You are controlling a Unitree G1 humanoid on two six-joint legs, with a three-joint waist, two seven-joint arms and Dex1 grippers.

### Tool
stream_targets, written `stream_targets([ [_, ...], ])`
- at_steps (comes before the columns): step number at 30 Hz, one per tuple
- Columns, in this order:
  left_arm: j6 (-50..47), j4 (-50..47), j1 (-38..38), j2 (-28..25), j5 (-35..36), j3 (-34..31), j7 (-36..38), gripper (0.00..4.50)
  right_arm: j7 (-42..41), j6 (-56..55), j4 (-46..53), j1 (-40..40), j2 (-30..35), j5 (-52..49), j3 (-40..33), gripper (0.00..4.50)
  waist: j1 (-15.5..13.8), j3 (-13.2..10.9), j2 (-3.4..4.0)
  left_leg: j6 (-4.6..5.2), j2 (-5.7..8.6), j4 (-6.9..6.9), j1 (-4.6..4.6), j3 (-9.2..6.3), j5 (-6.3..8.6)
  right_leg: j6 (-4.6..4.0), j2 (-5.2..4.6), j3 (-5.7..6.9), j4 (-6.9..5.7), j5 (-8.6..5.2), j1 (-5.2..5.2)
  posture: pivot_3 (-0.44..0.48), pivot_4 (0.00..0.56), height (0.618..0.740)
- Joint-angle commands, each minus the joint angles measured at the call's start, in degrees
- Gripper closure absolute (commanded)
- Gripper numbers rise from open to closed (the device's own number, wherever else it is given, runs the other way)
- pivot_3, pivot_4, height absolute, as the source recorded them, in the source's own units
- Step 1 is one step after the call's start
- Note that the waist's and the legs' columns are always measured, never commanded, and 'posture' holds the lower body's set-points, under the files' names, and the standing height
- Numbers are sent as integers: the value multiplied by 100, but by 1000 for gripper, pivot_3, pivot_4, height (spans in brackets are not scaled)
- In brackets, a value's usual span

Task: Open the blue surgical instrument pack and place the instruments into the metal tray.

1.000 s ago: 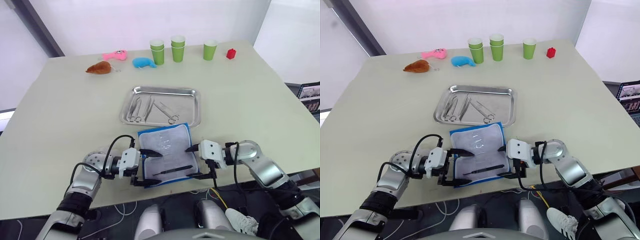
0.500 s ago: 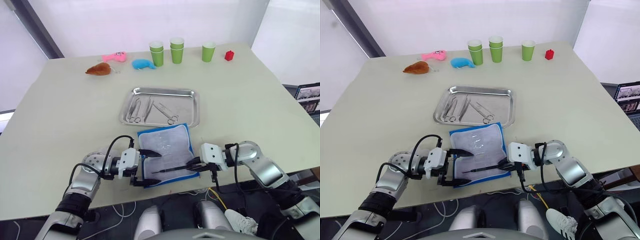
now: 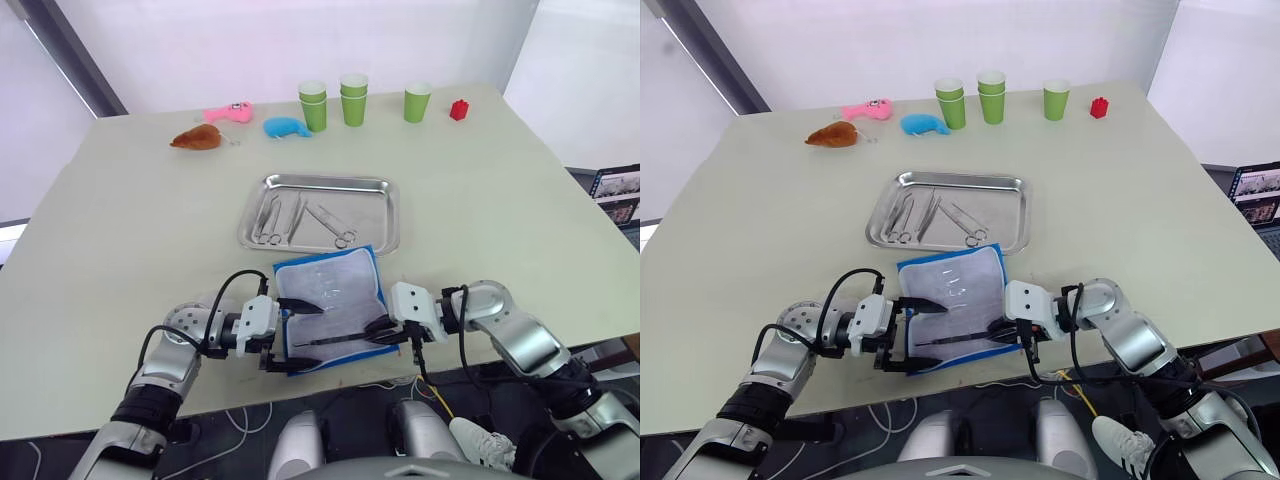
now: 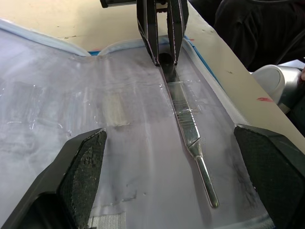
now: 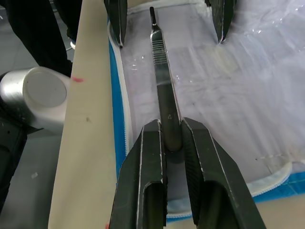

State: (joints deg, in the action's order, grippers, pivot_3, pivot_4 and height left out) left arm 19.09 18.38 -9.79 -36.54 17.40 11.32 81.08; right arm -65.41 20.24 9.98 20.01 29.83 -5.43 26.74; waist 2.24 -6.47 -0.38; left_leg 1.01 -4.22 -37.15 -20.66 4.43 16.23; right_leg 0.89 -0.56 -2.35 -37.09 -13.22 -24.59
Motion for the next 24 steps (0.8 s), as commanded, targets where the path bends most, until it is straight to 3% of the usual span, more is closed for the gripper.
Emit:
stream_targets([
  [1, -139, 467, 267, -77, -583, 320, -41, 0, 116, 96, 397, 263, -12, -36, -140, 4432, -1, -1, -2, 0, 0, 0, 0, 0, 0, 0, 0, 0, 0, 0, 0, 0, 150, 739],
  [15, -140, 446, 319, -22, -589, 338, -74, 0, -158, 984, 1305, 833, 632, 93, 90, 4432, -19, -8, 0, 0, 6, -2, -12, 3, 0, 1, -12, 3, 2, -1, -8, 0, 150, 739],
  [24, -129, 454, 330, 15, -604, 348, -93, 0, -167, 945, 1382, 720, 949, -82, -148, 4432, -18, -8, -1, -1, 16, -2, -17, 1, 0, 2, -26, 12, 5, -2, -6, 0, 150, 739],
])
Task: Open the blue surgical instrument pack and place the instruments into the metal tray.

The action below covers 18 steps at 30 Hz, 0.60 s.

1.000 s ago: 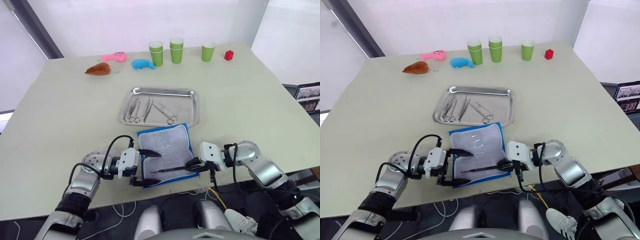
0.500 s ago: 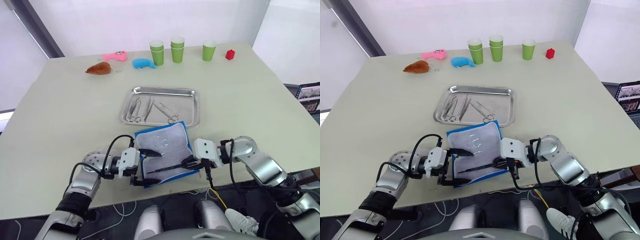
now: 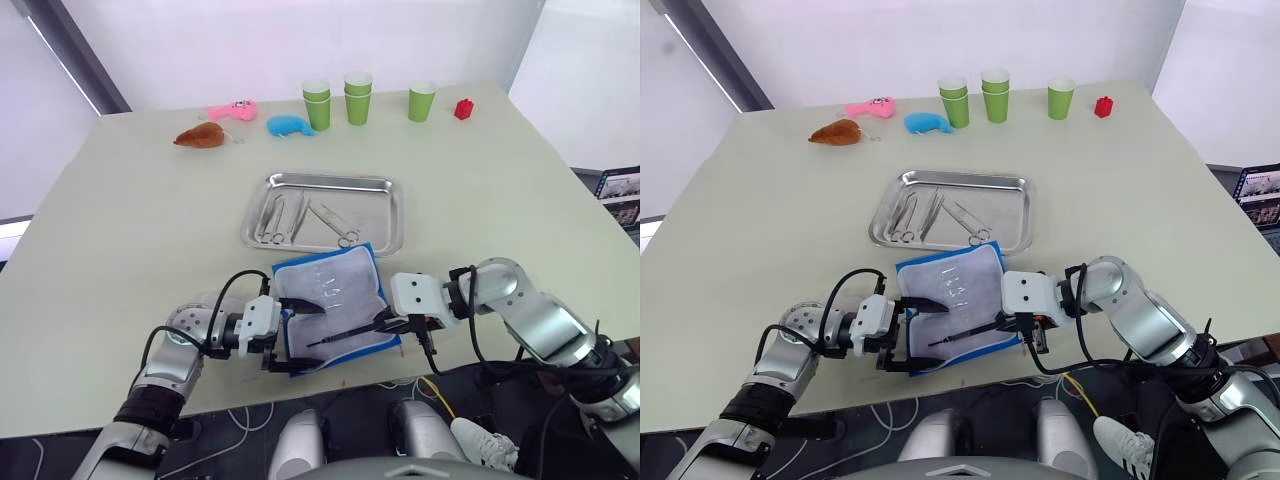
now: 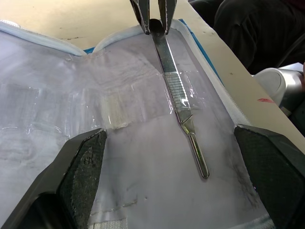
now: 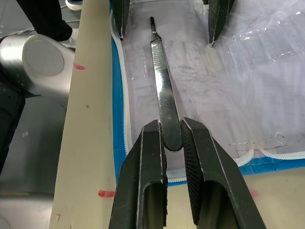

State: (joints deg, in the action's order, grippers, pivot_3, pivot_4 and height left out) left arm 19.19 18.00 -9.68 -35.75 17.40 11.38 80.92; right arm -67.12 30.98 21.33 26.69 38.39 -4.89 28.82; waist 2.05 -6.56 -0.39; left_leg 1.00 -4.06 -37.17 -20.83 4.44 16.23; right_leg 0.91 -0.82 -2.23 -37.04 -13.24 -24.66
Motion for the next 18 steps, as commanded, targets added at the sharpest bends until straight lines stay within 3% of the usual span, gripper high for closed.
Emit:
stream_targets([
  [1, -139, 493, 320, -62, -607, 343, -78, 0, -8, -161, 247, 26, 153, -172, -409, 4432, 0, 0, 0, 0, 2, 0, 0, -1, 0, 1, -2, 1, 1, 0, 0, 0, 150, 739],
  [18, -123, 568, 253, -48, -609, 391, -45, 0, -706, -895, 141, -643, 1487, -915, -1608, 4432, 4, -7, 16, -1, 46, 3, -3, -80, 1, 26, -51, 77, 14, -42, 44, 0, 150, 739],
])
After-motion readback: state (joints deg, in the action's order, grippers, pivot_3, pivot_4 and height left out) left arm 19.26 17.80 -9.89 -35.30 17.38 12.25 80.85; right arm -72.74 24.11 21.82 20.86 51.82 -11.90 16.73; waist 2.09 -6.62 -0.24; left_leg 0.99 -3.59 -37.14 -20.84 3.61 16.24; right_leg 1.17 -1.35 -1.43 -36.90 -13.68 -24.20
